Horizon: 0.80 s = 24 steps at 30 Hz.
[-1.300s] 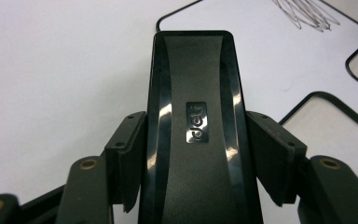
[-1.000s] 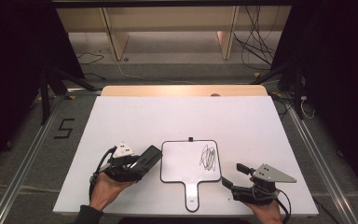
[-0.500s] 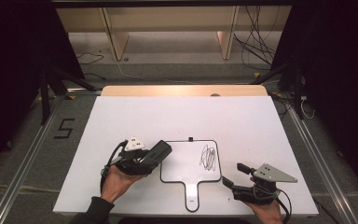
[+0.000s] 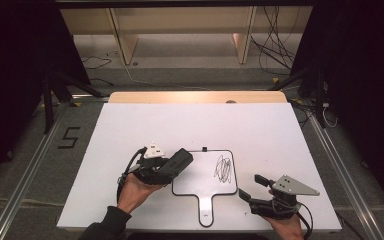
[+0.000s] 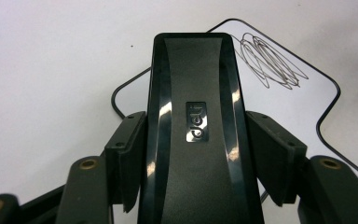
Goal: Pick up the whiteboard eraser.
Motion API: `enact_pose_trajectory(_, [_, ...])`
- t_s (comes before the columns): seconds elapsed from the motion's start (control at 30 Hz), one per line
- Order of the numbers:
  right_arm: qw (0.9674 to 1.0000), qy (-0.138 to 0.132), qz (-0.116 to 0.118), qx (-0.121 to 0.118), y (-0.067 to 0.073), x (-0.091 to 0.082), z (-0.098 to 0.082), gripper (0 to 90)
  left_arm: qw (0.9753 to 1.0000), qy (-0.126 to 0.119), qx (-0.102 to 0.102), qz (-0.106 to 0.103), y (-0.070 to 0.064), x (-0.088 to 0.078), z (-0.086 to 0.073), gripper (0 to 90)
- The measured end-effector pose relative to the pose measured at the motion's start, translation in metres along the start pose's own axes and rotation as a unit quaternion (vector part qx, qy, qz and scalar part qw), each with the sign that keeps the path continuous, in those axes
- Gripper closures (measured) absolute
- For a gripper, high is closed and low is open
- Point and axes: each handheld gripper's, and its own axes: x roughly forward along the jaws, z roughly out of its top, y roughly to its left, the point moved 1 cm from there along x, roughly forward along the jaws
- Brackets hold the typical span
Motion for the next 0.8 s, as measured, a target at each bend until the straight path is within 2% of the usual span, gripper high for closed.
enact_pose_trajectory(0.27, [1.0, 0.0, 0.0, 0.002, -0.001, 0.0, 0.0, 23.5, 0.9999, -0.008, -0.001, -0.008, -0.006, 0.007, 0.01, 40.5])
enact_pose_trajectory(0.8, [1.0, -0.001, -0.002, 0.005, -0.002, -0.001, 0.0, 23.6, 0.9997, -0.001, 0.007, -0.023, -0.022, 0.031, 0.024, 40.5])
